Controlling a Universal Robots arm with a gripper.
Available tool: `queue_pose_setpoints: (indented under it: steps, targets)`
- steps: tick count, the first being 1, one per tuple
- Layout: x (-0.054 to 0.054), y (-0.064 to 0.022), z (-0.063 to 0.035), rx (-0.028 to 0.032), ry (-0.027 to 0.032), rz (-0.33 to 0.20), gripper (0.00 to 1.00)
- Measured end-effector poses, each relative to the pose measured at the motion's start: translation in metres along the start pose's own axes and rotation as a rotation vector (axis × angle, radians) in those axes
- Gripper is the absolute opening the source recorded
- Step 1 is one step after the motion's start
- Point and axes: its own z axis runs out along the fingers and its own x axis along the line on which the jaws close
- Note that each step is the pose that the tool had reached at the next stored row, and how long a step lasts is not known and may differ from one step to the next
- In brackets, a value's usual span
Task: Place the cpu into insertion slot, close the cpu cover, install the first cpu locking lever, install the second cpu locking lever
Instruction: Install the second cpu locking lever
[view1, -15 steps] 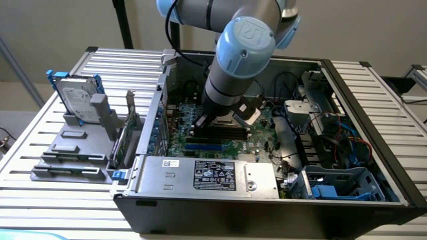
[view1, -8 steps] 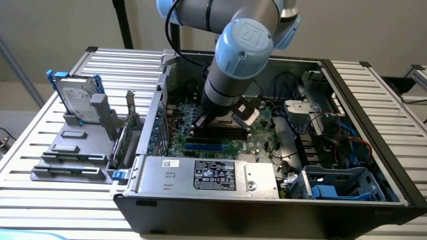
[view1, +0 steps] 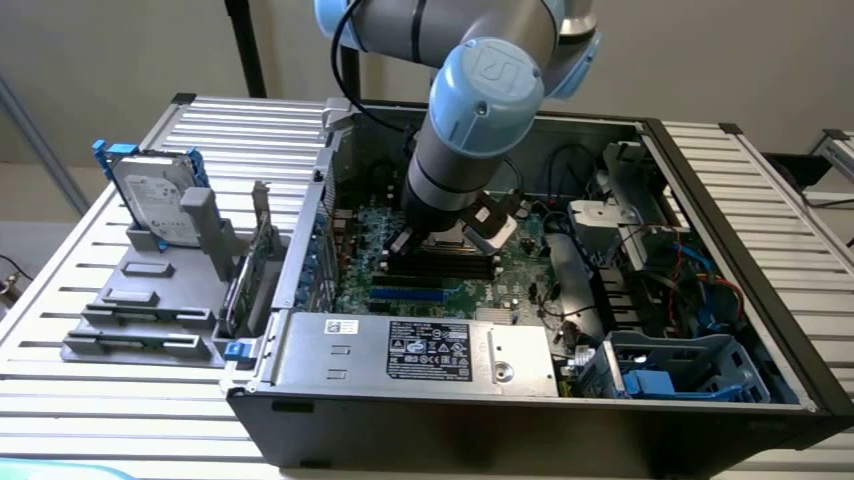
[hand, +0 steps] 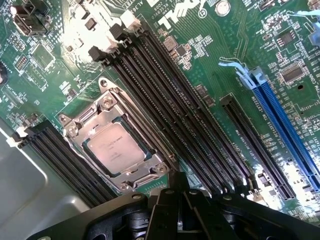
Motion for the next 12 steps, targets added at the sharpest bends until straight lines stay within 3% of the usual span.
queue_pose_setpoints:
  steps: [4, 9, 12]
  targets:
    - [-0.0001, 0.0001, 0.0006, -0.0027, -0.0061, -0.004, 0.11]
    - [-0.0001, -0.0001, 0.0002, -0.0091, -0.0196, -0.01, 0.11]
    - [0.0008, -0.0013, -0.0029, -0.0087, -0.0205, -0.013, 0.11]
